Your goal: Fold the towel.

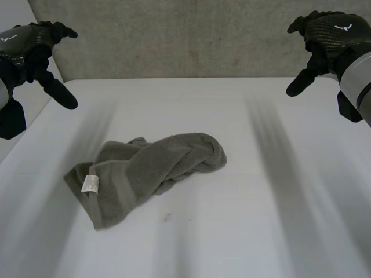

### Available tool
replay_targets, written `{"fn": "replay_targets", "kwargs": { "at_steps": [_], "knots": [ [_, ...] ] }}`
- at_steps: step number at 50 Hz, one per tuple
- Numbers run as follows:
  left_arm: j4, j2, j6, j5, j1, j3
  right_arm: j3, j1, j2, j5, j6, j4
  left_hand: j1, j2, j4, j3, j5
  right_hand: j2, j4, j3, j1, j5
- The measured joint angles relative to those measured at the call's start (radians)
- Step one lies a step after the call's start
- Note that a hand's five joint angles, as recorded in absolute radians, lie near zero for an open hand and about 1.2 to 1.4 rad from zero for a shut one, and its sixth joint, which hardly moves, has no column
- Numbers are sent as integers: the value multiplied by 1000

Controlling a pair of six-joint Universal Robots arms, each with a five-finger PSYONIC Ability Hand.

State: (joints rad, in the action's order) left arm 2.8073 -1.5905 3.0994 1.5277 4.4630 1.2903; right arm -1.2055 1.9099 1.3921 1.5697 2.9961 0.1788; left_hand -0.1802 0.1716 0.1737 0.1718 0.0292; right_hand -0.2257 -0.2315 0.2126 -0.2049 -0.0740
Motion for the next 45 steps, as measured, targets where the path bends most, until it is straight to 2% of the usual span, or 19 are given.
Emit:
{"fn": "replay_targets", "kwargs": {
  "at_steps": [8, 18, 22, 27, 38, 39, 40, 41, 45],
  "knots": [
    [-3, -6, -2, -3, -2, 19, -24, -8, -3, -31, -10, -4, 0, -1, -2, 0, 0, 0, 0, 0, 0, 0],
    [12, -94, 4, -11, -24, 58, -82, -15, -30, -130, -23, 5, -47, 59, 52, 59, 12, 0, 0, 0, 0, 0],
    [14, -252, 8, -8, -67, 71, -151, -15, -59, -192, -28, 11, -209, 214, 210, 213, 180, 0, 0, 0, 0, 0],
    [42, -396, 9, -2, -95, 71, -201, -15, -87, -206, -31, 6, -230, 240, 239, 240, 209, 0, 0, 0, 0, 0],
    [158, -560, 25, 30, -102, 70, -254, -7, -144, -204, -76, -9, -281, 288, 287, 288, 258, 0, 0, 0, 0, 0],
    [170, -571, 35, 48, -102, 71, -252, -5, -160, -207, -85, -15, -441, 447, 431, 447, 397, 0, 0, 0, 0, 0],
    [176, -574, 42, 60, -101, 72, -250, -4, -167, -210, -87, -18, -441, 447, 431, 447, 397, 0, 0, 0, 0, 0],
    [181, -573, 51, 78, -101, 74, -238, -3, -188, -219, -91, -25, -752, 742, 741, 738, 707, 0, 0, 0, 0, 0],
    [189, -538, 74, 124, -102, 84, -184, 3, -256, -260, -75, -41, -861, 874, 862, 872, 829, 0, 0, 0, 0, 0]
  ]
}}
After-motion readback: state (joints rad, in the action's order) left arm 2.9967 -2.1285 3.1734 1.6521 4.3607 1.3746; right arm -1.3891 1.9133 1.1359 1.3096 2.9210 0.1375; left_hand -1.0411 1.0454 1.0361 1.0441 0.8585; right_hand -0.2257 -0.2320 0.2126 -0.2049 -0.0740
